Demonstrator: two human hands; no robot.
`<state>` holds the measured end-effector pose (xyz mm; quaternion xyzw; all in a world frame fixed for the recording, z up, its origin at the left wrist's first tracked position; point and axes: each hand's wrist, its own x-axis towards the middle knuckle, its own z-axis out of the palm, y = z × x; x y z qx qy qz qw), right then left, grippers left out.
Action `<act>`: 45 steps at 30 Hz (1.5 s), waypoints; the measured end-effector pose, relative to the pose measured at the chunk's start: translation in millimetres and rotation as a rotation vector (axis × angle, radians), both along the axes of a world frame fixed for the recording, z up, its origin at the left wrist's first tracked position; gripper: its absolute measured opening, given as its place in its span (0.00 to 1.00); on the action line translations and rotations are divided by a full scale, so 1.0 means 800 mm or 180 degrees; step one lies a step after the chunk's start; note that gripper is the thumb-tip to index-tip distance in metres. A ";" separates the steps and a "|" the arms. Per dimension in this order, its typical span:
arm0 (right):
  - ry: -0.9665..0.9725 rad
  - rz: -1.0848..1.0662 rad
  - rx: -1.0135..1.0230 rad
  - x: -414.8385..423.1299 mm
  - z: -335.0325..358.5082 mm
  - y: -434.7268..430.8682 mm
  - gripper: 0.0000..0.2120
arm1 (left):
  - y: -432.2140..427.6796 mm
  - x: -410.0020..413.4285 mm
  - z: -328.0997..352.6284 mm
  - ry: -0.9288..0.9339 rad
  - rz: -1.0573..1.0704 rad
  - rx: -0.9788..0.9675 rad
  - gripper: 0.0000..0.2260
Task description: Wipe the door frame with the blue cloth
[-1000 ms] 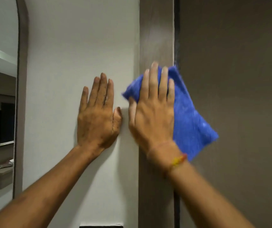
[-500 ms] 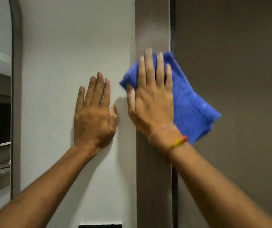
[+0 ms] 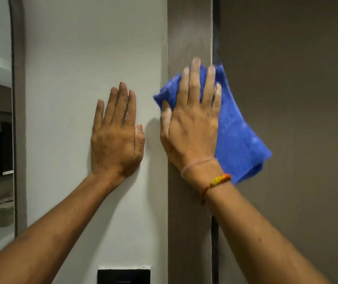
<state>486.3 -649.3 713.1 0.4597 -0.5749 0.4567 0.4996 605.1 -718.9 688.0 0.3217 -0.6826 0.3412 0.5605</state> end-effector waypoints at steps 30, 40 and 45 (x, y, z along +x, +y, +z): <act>0.0146 0.0068 0.0098 0.005 -0.012 0.005 0.33 | 0.004 -0.010 -0.012 0.0191 0.0084 0.0145 0.28; 0.0239 0.0001 0.0123 -0.008 0.029 0.009 0.33 | 0.002 -0.008 -0.012 -0.0107 0.0023 0.0062 0.27; 0.0014 0.0118 0.0096 -0.004 -0.002 0.007 0.33 | 0.002 -0.008 -0.014 -0.0085 -0.0024 0.0061 0.27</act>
